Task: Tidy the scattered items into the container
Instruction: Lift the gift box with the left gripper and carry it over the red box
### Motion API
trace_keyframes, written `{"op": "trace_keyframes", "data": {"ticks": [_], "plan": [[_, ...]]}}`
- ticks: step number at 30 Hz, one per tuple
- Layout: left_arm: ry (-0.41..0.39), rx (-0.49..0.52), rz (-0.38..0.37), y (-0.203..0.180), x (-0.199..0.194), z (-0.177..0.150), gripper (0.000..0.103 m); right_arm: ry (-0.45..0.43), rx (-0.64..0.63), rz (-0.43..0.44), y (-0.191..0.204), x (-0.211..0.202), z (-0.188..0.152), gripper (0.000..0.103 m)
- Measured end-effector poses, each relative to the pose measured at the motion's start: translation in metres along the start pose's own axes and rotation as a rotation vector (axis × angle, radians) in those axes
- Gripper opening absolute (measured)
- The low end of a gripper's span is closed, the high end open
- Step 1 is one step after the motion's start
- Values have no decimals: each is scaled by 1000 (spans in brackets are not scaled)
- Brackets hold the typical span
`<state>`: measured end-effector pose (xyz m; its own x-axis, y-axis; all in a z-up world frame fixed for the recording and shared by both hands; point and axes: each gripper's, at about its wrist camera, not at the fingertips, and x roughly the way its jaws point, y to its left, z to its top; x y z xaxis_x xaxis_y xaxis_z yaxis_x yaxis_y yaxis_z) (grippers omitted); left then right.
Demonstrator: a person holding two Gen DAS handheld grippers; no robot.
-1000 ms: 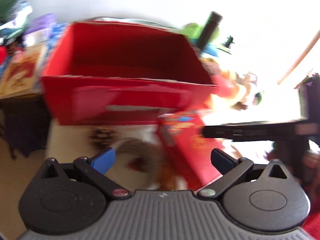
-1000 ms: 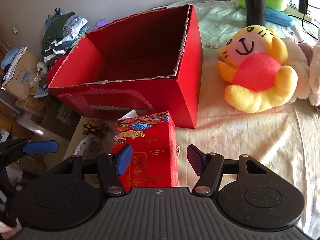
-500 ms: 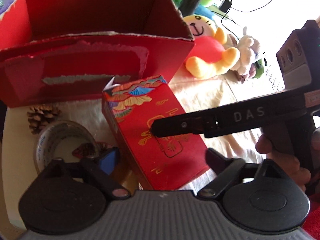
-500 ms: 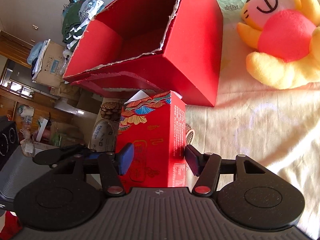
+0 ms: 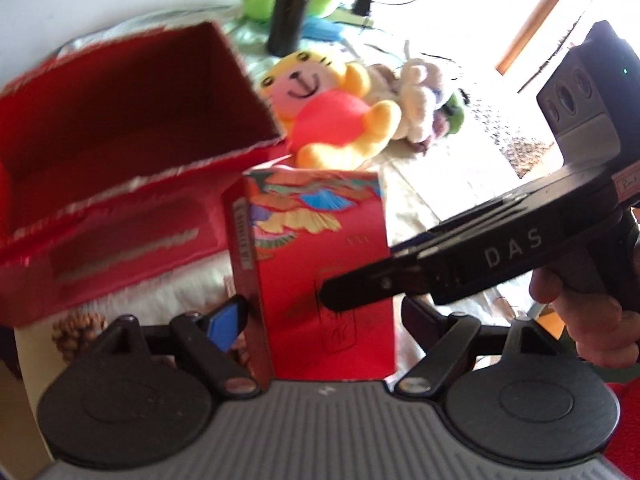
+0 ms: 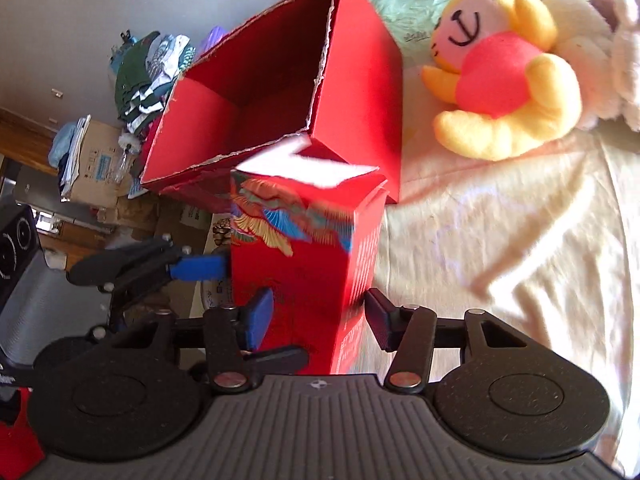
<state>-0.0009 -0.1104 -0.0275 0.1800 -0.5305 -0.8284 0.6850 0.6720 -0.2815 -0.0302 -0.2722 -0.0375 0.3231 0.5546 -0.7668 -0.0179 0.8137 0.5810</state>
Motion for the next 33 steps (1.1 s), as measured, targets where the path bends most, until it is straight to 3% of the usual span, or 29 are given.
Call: {"op": "trace_keyframes", "data": {"ticks": [5, 10, 16, 21, 27, 33], "plan": [[-70, 110, -42, -16, -11, 15, 84, -147, 42, -36, 6, -31, -2, 51], [-135, 119, -72, -5, -27, 38, 84, -277, -40, -59, 32, -47, 18, 50], [-287, 140, 41, 26, -69, 75, 84, -379, -163, -9, 65, -31, 73, 52], [-255, 43, 99, 81, -68, 97, 84, -292, -178, 10, 74, 19, 122, 51], [-98, -52, 149, 138, -19, 102, 84, -86, -203, -109, 88, 95, 162, 51], [54, -232, 73, 190, 30, 96, 85, 83, -160, -194, 86, 149, 184, 51]]}}
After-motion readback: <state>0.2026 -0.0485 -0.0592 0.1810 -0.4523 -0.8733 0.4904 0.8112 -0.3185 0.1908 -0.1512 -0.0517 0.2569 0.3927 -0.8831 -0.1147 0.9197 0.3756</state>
